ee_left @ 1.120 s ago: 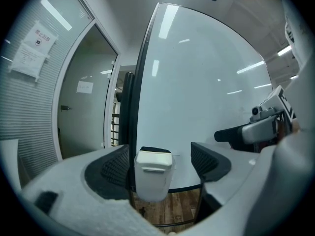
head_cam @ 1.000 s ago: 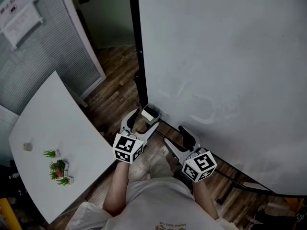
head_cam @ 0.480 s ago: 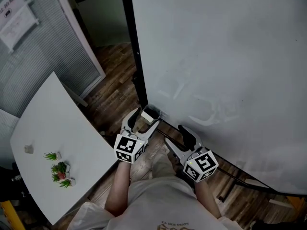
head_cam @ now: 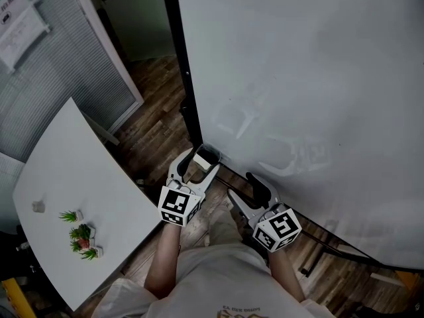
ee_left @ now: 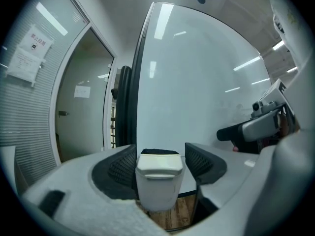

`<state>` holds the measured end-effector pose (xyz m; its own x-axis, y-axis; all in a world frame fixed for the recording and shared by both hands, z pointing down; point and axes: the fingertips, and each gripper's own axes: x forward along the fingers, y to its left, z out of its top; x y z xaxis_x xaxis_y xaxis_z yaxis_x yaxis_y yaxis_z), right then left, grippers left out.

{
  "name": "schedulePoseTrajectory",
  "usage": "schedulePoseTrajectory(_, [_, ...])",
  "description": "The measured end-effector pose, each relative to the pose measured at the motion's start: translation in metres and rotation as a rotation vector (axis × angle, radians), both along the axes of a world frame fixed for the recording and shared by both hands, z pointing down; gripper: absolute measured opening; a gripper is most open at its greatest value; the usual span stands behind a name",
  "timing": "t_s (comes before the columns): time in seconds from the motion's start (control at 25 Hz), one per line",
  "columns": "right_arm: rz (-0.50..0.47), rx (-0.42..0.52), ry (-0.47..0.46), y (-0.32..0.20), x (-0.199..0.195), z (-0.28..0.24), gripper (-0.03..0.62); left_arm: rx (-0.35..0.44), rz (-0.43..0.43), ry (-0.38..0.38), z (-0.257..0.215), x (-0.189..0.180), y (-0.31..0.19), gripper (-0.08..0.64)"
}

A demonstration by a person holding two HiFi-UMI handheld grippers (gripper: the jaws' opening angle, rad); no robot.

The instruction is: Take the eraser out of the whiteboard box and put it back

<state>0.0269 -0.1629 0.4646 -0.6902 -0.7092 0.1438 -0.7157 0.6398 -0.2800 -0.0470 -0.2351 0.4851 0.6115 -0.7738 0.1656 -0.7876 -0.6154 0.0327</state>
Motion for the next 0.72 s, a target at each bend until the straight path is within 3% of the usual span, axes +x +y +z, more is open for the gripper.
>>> schedulePoseTrajectory(0.72, [0.013,-0.013,0.005,-0.0067,0.0057,0.0015,0.261,0.038,0.004,-0.038,-0.0002,0.0041,-0.0047,0.279])
